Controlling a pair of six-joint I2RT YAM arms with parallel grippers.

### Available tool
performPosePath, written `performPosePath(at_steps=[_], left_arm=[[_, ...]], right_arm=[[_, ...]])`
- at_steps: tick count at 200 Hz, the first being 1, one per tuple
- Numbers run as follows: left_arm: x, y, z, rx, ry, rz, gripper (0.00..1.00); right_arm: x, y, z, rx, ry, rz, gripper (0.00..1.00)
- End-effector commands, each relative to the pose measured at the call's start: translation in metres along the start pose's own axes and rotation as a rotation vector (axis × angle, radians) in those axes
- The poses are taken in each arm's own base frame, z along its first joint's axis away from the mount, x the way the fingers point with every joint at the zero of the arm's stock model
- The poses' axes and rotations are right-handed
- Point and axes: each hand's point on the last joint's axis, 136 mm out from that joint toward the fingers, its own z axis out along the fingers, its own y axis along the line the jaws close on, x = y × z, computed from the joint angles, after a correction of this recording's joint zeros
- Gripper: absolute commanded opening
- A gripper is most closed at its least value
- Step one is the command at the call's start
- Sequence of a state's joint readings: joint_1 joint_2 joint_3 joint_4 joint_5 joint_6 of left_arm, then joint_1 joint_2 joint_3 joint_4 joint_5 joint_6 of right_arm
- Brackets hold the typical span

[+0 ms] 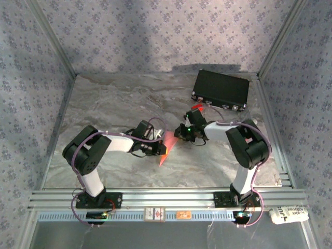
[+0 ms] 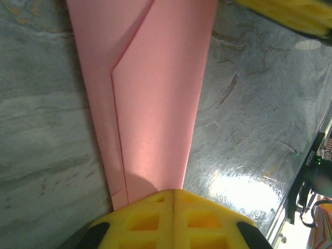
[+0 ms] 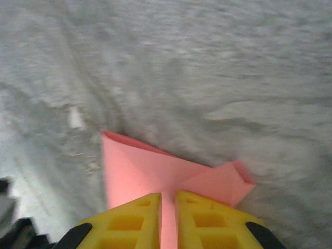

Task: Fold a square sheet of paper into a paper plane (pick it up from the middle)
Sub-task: Fold the wing for the fifth time at the center of the table.

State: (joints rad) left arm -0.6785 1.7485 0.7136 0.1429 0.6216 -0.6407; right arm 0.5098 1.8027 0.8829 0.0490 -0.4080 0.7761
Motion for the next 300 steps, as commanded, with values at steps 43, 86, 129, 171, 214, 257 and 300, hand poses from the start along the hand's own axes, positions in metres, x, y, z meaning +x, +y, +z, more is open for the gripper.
performPosePath(at_steps=[43,86,129,171,214,257,300], left_arm=[[0.052,0.052,0.005,-0.163,0.138,-0.141,0.00],[0.051,0.051,0.004,-0.162,0.132,-0.140,0.00],[0.047,0.051,0.002,-0.161,0.107,-0.134,0.00],[0.044,0.046,0.001,-0.150,0.093,-0.124,0.00],[0.038,0.039,-0.002,-0.132,0.075,-0.115,0.00],[0.031,0.022,-0.008,-0.082,0.052,-0.097,0.00],[0.030,0.002,-0.015,-0.018,0.048,-0.059,0.03]], right_arm=[[-0.037,-0.030,-0.007,0.080,-0.072,0.044,0.16],[-0.049,-0.017,-0.021,0.052,-0.119,0.059,0.17],[-0.038,0.011,-0.043,-0.029,-0.178,0.056,0.19],[0.016,0.041,-0.025,-0.081,-0.030,-0.054,0.16],[0.052,0.037,0.001,-0.081,0.080,-0.043,0.07],[0.057,-0.003,0.014,0.032,0.090,0.009,0.06],[0.055,-0.007,0.014,0.050,0.083,0.008,0.06]])
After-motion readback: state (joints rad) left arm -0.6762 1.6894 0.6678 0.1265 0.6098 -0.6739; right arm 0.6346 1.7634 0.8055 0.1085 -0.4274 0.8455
